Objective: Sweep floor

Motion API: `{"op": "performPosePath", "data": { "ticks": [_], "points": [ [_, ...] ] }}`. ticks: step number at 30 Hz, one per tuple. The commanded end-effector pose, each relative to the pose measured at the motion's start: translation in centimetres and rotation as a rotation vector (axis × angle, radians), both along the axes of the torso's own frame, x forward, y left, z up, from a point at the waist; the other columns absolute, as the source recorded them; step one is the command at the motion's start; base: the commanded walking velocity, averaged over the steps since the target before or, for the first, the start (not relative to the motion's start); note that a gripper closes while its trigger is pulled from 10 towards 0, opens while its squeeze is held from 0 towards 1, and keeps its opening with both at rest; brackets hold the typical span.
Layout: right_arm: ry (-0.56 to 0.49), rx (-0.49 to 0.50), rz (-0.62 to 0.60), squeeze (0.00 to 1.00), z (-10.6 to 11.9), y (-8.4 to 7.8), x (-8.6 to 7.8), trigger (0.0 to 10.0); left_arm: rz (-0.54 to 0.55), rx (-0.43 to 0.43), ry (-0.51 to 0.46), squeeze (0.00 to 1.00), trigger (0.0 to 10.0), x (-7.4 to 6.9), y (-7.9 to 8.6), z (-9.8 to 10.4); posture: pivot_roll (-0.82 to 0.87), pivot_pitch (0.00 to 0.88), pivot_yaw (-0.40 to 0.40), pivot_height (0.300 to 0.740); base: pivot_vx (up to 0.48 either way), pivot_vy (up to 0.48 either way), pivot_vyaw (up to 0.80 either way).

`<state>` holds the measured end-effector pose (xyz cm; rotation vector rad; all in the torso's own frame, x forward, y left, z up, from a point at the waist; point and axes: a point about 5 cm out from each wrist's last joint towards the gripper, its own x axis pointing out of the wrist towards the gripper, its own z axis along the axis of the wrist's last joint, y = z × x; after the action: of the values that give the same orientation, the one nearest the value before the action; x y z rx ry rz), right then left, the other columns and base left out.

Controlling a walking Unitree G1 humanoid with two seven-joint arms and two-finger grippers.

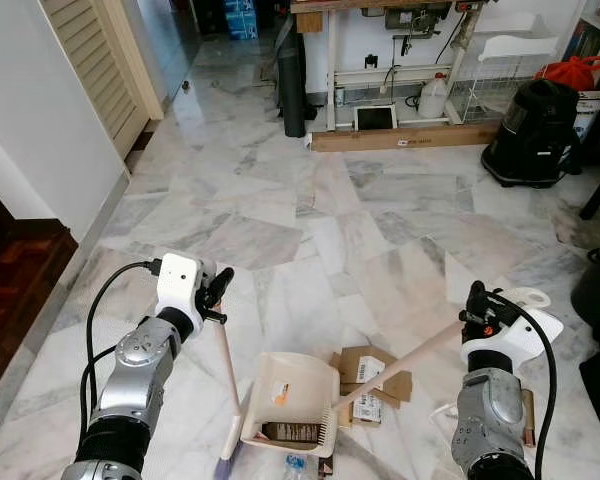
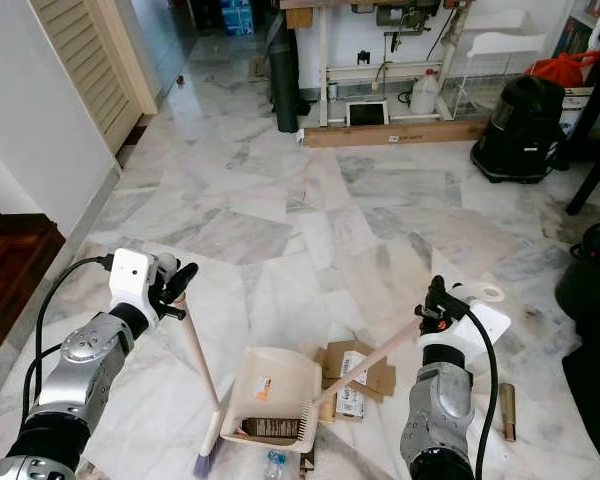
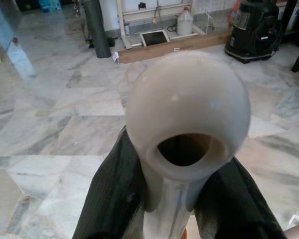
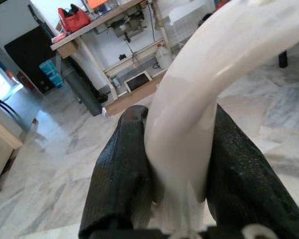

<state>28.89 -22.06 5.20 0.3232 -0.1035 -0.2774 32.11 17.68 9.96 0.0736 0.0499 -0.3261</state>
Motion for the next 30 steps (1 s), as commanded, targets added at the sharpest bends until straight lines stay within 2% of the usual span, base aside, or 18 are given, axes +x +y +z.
{"op": "performPosePath", "data": {
  "ticks": [1,3,5,8,15,24,26,30],
  "points": [
    [-0.050,-0.026,0.021,0.00,1.0,0.7,0.5,10.0,0.011,0.022,-0.055,0.00,10.0,0.3,0.1,0.9,-0.02,0.000,0.072,0.740,0.000,0.000,0.00],
    [-0.055,-0.050,0.016,0.00,1.2,0.6,0.4,10.0,0.020,0.015,-0.069,0.00,10.0,0.3,0.2,1.0,-0.02,0.000,0.071,0.740,0.000,0.000,0.00],
    [-0.072,-0.132,0.024,0.00,1.6,0.6,0.3,10.0,0.043,0.014,-0.110,0.00,10.0,0.2,0.3,1.2,-0.02,0.000,0.068,0.740,0.000,0.000,0.00],
    [-0.108,-0.215,0.048,0.00,2.4,1.0,0.5,10.0,0.138,-0.036,-0.169,0.00,10.0,-0.1,0.6,1.1,-0.03,0.000,0.061,0.740,0.000,0.000,0.00],
    [-0.145,-0.260,0.046,0.00,3.3,1.3,0.6,10.0,0.166,-0.053,-0.252,0.00,10.0,-0.4,0.4,2.0,-0.02,0.000,0.048,0.740,0.000,0.000,0.00],
    [-0.180,-0.251,0.019,0.00,4.2,1.6,1.2,10.0,0.217,-0.062,-0.280,0.00,10.0,-0.5,0.3,1.8,-0.02,0.000,0.043,0.740,0.000,0.000,0.00],
    [-0.203,-0.316,0.064,0.00,4.8,2.6,1.4,10.0,0.225,-0.085,-0.295,0.00,10.0,-0.4,0.2,2.0,-0.02,0.000,0.036,0.740,0.000,0.000,0.00],
    [-0.212,-0.360,0.092,0.00,4.9,2.9,1.3,10.0,0.246,-0.090,-0.306,0.00,10.0,-0.4,0.4,2.0,-0.02,0.000,0.024,0.740,0.000,0.000,0.00]
  ]
}}
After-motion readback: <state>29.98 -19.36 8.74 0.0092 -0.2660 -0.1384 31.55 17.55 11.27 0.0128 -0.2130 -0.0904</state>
